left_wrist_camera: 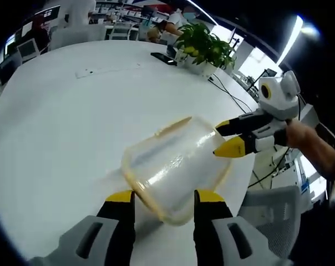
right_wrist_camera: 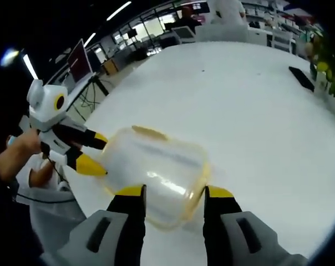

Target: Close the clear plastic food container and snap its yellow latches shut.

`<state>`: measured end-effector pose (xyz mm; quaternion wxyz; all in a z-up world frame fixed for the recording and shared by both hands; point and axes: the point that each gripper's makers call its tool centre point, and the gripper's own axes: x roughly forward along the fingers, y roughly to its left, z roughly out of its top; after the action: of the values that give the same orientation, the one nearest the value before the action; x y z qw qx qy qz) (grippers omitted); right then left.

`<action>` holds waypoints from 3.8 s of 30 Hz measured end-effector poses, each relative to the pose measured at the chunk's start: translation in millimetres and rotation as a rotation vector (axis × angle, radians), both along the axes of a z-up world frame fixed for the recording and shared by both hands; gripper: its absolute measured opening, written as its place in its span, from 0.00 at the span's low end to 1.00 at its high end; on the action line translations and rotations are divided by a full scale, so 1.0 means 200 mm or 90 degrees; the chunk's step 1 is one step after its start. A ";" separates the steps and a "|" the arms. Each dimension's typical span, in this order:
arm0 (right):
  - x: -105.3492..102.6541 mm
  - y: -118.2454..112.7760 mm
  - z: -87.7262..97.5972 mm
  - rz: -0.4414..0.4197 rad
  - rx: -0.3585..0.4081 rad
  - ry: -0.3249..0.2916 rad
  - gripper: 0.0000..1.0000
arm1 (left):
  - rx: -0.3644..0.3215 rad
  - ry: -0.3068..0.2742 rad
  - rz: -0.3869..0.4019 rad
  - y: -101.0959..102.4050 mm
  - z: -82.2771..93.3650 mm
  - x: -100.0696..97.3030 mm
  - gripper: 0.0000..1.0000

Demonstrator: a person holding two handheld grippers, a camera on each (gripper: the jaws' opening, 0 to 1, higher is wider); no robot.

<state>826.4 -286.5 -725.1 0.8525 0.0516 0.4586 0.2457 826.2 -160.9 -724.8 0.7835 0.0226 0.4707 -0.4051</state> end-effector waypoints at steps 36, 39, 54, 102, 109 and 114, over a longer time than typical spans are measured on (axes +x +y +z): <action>-0.18 0.22 0.00 -0.004 0.003 -0.010 0.37 | 0.015 0.015 -0.001 0.21 -0.01 -0.16 0.35; -0.20 0.23 0.00 -0.005 0.003 -0.011 0.37 | 0.017 0.017 -0.001 0.22 -0.01 -0.17 0.35; -0.28 0.29 0.00 -0.003 0.001 -0.010 0.38 | 0.021 0.022 -0.002 0.29 -0.02 -0.26 0.35; -0.36 0.31 0.05 0.113 -0.051 -0.065 0.41 | 0.022 -0.033 -0.053 0.35 0.04 -0.36 0.36; -0.34 0.33 0.10 0.169 -0.066 -0.103 0.34 | 0.040 -0.091 -0.081 0.35 0.12 -0.31 0.32; -0.33 0.35 0.12 0.192 -0.062 -0.116 0.31 | 0.040 -0.112 -0.113 0.31 0.14 -0.30 0.29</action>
<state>760.3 -215.9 -701.0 0.8455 -0.0817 0.3934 0.3517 765.3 -99.5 -696.0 0.7818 0.1241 0.4084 -0.4545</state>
